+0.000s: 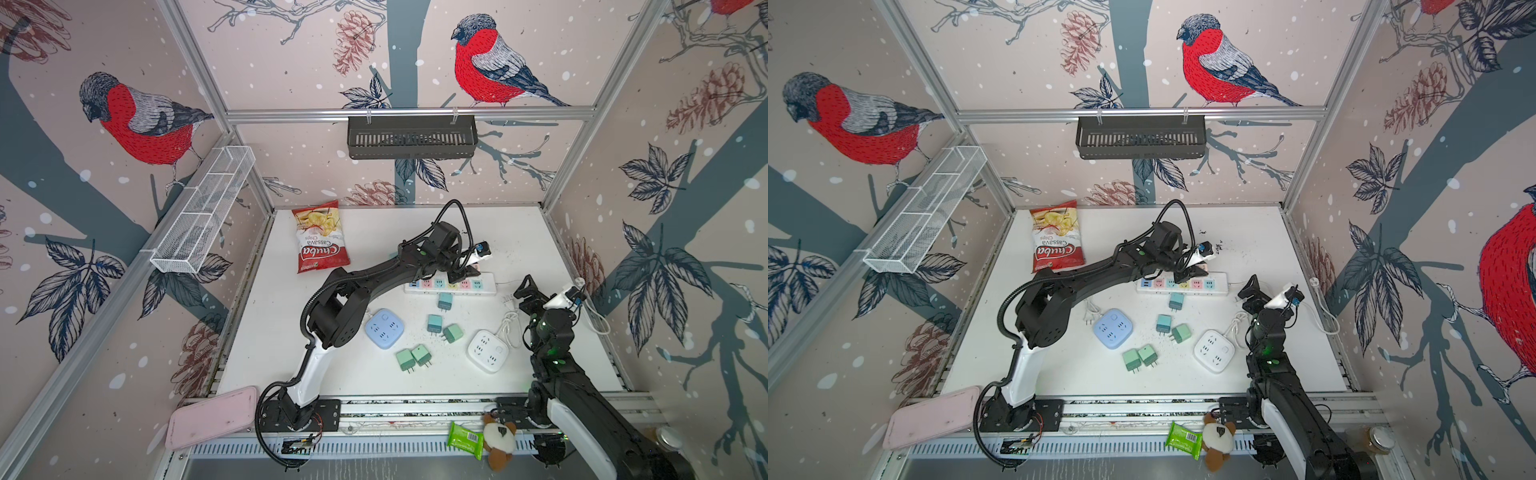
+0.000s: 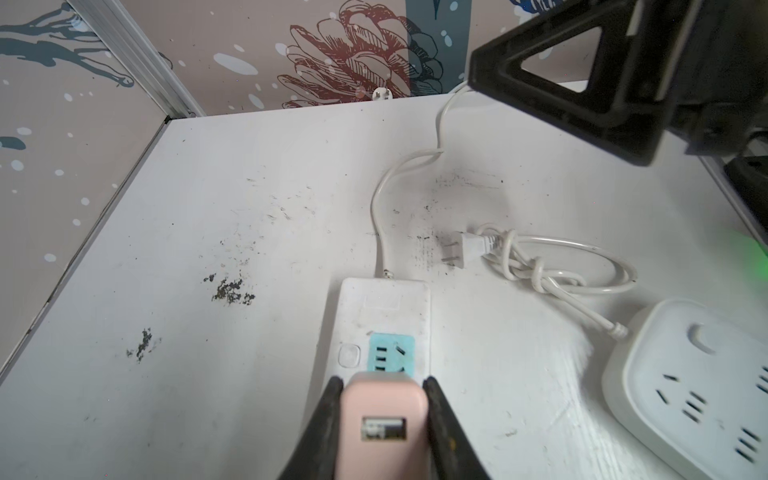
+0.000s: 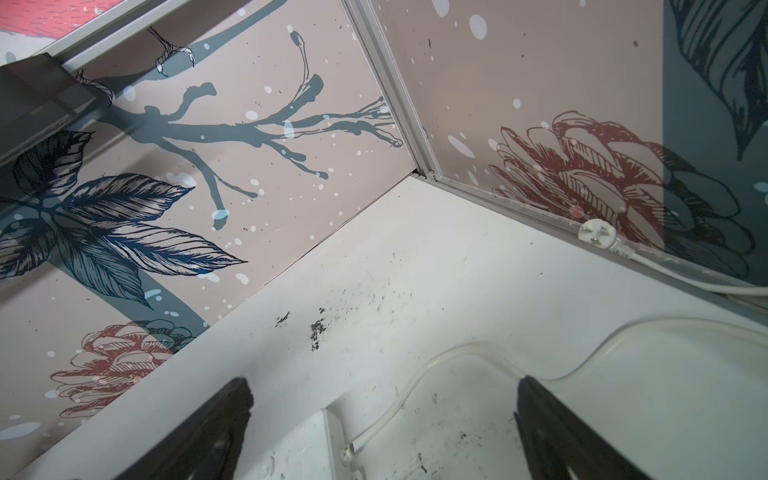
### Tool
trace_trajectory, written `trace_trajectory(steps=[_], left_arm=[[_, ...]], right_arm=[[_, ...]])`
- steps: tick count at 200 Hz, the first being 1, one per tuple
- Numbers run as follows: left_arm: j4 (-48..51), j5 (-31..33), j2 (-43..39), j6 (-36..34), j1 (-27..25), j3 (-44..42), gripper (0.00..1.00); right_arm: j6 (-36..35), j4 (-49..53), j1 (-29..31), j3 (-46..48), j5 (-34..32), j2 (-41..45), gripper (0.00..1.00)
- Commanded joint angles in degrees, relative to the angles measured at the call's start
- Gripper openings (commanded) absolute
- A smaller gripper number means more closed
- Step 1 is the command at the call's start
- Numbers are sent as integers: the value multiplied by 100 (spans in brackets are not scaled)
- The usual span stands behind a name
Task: Insert the plug
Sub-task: 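Carry the pink adapter with the left gripper to the power strip's far-end socket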
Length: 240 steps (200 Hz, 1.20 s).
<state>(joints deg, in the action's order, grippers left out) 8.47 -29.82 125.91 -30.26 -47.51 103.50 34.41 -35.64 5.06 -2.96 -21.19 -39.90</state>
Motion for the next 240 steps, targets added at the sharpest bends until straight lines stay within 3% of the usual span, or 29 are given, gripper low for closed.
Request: trace_trajectory(steps=[1, 37, 240], left_arm=[[565, -175, 454, -211, -13, 647, 0], [866, -250, 1048, -309, -31, 1375, 0], [1179, -511, 1777, -297, -68, 1979, 0]], right_arm=[[107, 12, -61, 3, 106, 23, 100], [128, -2, -110, 14, 150, 27, 100], [145, -8, -136, 15, 171, 26, 100]])
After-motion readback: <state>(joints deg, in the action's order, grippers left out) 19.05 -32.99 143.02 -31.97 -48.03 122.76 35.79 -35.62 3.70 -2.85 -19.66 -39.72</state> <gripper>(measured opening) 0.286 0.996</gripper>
